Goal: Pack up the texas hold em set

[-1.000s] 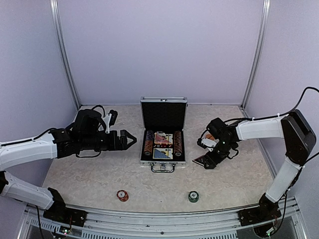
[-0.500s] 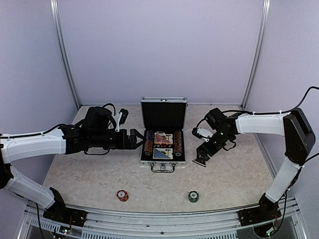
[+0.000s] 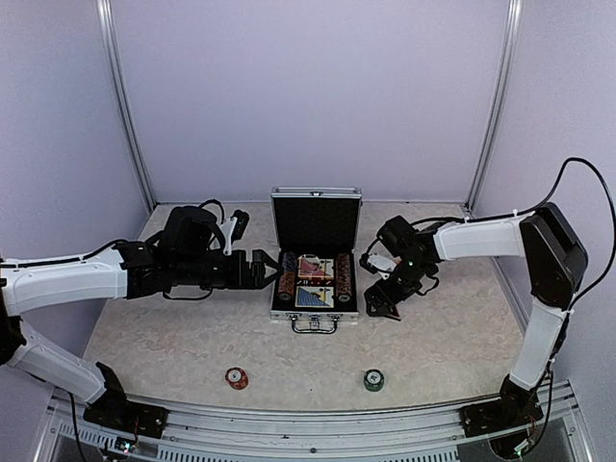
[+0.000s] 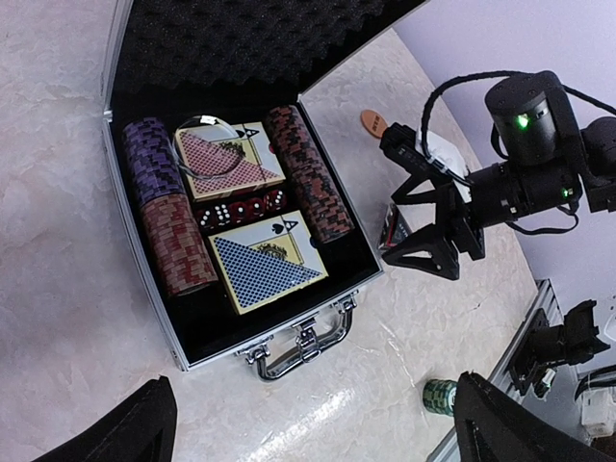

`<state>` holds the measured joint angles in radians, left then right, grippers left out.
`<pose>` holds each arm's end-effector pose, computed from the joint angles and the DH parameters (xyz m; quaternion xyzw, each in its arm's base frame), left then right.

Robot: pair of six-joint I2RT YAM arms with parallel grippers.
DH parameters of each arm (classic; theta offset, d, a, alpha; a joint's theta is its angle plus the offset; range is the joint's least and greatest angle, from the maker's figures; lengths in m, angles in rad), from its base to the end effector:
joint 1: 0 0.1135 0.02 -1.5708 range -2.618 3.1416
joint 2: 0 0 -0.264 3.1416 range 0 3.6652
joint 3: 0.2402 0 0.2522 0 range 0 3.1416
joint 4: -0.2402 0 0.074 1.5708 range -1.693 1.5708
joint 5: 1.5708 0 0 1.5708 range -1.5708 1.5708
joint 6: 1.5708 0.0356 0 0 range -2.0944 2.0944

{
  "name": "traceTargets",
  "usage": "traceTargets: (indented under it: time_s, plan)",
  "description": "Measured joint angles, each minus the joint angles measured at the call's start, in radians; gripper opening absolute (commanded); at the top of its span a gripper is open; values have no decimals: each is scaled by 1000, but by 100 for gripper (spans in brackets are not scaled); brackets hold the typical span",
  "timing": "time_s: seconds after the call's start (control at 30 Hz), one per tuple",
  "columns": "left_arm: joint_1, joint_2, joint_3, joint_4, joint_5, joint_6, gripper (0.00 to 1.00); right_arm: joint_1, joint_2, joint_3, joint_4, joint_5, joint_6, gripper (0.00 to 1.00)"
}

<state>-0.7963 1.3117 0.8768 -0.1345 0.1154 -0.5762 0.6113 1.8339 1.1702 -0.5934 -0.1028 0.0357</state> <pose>0.2012 -0.2115 0.2609 0.1237 0.8674 -0.3428 0.3387 0.2864 0.2052 0.1607 -0.2877 0.9436 0.0977 0.1318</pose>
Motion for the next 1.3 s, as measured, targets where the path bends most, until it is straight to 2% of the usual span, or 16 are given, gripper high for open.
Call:
traceTargets:
  time_s: [0.3, 0.83, 1.3]
  plan:
    - [-10, 0, -1, 0, -1, 0, 99, 19, 48, 33, -6, 56, 82, 95]
    - [-10, -2, -16, 4, -6, 0, 99, 43, 64, 56, -60, 121, 91, 92]
    - [-10, -2, -19, 11, -8, 0, 99, 46, 79, 78, -80, 120, 103, 70]
